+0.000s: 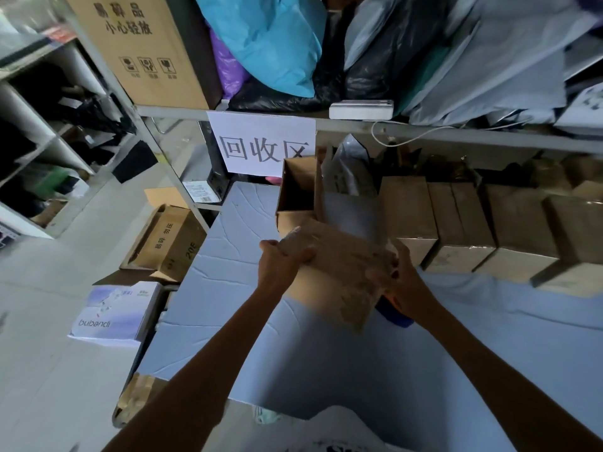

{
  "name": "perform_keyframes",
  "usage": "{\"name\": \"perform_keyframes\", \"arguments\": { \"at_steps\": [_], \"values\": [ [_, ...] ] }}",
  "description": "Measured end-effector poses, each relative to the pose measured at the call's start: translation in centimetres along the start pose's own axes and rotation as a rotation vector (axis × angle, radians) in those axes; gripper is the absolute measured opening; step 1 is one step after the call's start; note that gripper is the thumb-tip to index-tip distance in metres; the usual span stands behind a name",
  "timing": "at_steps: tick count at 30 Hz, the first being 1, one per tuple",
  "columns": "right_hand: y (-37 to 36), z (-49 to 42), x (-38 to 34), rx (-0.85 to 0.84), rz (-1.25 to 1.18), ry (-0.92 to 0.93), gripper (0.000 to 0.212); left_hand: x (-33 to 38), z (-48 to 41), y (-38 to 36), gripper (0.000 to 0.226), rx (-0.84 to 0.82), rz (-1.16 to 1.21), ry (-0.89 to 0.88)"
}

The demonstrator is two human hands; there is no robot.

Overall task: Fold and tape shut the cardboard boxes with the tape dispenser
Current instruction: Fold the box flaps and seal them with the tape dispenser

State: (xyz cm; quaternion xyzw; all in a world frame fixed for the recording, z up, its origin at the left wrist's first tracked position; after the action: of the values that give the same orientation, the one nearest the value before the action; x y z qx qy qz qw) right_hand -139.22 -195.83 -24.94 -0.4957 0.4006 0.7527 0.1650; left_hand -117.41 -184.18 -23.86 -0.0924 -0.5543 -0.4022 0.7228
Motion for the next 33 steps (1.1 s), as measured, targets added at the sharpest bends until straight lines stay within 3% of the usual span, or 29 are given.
{"name": "perform_keyframes", "arguments": {
  "at_steps": [3,5,9,13,16,18,20,24,27,30,33],
  "values": [
    [-0.6,0.3,1.5,-0.006,0.253,-0.163,0.136,0.6,0.0,0.1,0.064,-0.021,-0.091,-0.134],
    [-1.0,0.8,1.3,0.056,0.430,-0.143,0.146,1.2,0.1,0.1,0.055,-0.034,-0.118,-0.204],
    [-2.1,1.8,0.9,0.147,0.588,-0.066,0.142,1.5,0.3,-0.1,0.047,-0.054,-0.165,-0.286],
    [-2.6,2.1,1.5,0.203,0.401,-0.054,0.117,1.9,-0.2,0.4,0.042,-0.104,0.076,-0.344],
    [-3.7,2.2,3.1,0.162,0.144,-0.149,0.111,-0.4,-1.5,0.7,0.074,-0.035,0.180,-0.073],
    [-4.8,2.3,3.5,0.132,-0.016,-0.151,0.107,-2.2,-1.5,-0.1,0.084,-0.120,0.291,0.097],
    [-5.5,2.3,3.5,0.121,-0.078,-0.125,0.089,-3.1,-1.2,-1.2,0.082,-0.247,0.400,0.122],
    [-5.7,2.1,2.8,0.082,-0.046,-0.058,0.065,-3.9,-1.5,-0.5,0.070,-0.234,0.368,0.078],
    [-6.9,1.7,2.7,0.030,-0.076,-0.046,0.066,-4.2,-1.9,-0.4,0.072,-0.209,0.338,0.082],
    [-7.7,1.5,2.1,0.077,-0.092,-0.044,0.052,-4.4,-2.0,-0.5,0.073,-0.191,0.268,0.074],
    [-7.9,1.4,2.0,0.102,-0.029,-0.074,0.074,-5.1,-2.3,-0.7,0.074,-0.201,0.153,0.094]
  ]
}}
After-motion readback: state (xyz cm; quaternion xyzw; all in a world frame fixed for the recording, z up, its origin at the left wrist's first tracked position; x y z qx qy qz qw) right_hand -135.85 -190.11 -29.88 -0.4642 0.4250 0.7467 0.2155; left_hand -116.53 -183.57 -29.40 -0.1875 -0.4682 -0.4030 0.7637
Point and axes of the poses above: each hand's wrist, its own z-axis away from the middle knuckle, its own y-axis out of the back of the hand, x = y × z, the point moved 7 cm from there along -z, towards the middle knuckle, and after that the axes turned 6 degrees about z, right-handed, at the moved point
